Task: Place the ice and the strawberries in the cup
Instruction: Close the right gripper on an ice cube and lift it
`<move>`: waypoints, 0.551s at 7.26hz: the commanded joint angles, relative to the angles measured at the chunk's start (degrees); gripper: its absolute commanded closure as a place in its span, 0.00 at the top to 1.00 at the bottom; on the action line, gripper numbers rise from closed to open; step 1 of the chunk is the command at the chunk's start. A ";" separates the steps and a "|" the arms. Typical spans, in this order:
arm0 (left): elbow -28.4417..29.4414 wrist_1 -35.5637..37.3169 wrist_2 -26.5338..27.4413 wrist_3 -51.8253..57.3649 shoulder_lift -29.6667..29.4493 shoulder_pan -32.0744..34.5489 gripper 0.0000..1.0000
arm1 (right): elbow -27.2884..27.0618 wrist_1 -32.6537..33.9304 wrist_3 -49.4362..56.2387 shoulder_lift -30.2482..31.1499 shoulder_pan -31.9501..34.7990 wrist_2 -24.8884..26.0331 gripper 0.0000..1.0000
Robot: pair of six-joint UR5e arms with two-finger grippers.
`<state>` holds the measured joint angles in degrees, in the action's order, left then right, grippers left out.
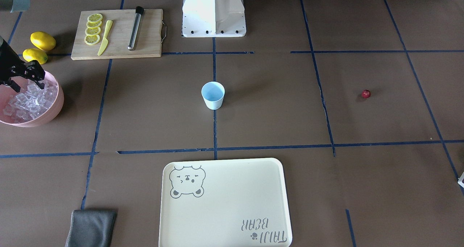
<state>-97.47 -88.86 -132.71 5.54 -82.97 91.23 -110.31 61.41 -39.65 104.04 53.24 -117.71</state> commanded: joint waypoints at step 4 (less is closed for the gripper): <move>-0.18 0.09 0.00 0.00 0.00 0.00 1.00 | -0.52 0.29 0.01 0.11 -0.42 -0.41 0.04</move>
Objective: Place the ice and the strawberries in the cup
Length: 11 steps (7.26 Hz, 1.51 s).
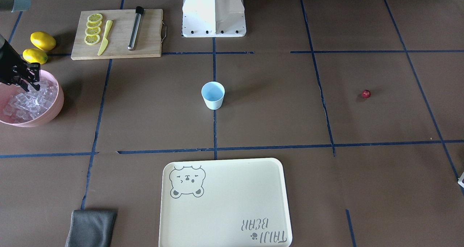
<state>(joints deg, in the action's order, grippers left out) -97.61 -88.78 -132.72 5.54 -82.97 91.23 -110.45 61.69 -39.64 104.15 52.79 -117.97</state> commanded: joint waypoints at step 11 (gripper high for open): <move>-0.39 0.01 0.00 0.00 0.00 0.00 1.00 | -4.78 36.09 -14.28 -45.02 -9.49 2.51 0.00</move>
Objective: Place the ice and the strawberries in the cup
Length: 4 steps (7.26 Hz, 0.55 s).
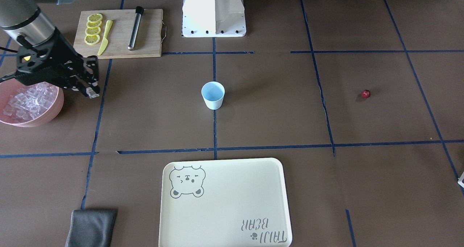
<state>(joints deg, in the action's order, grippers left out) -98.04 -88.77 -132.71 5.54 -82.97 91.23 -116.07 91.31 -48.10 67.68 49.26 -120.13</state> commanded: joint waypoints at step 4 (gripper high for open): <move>0.13 0.00 0.00 0.00 0.00 -0.09 1.00 | 19.61 6.34 -19.48 -26.96 -20.85 18.51 0.00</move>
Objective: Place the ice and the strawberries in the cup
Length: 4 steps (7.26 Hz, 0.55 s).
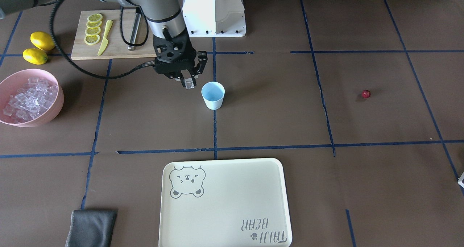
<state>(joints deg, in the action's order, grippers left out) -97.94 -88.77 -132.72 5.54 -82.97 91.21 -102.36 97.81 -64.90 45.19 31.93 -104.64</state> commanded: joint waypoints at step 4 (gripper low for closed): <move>0.12 -0.09 0.00 0.00 0.00 0.02 1.00 | 8.58 -0.08 -2.95 -4.24 -6.09 3.92 0.00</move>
<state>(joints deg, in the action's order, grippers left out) -97.85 -88.79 -132.71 5.54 -82.97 91.20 -94.02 97.66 -67.86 40.67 26.19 -100.98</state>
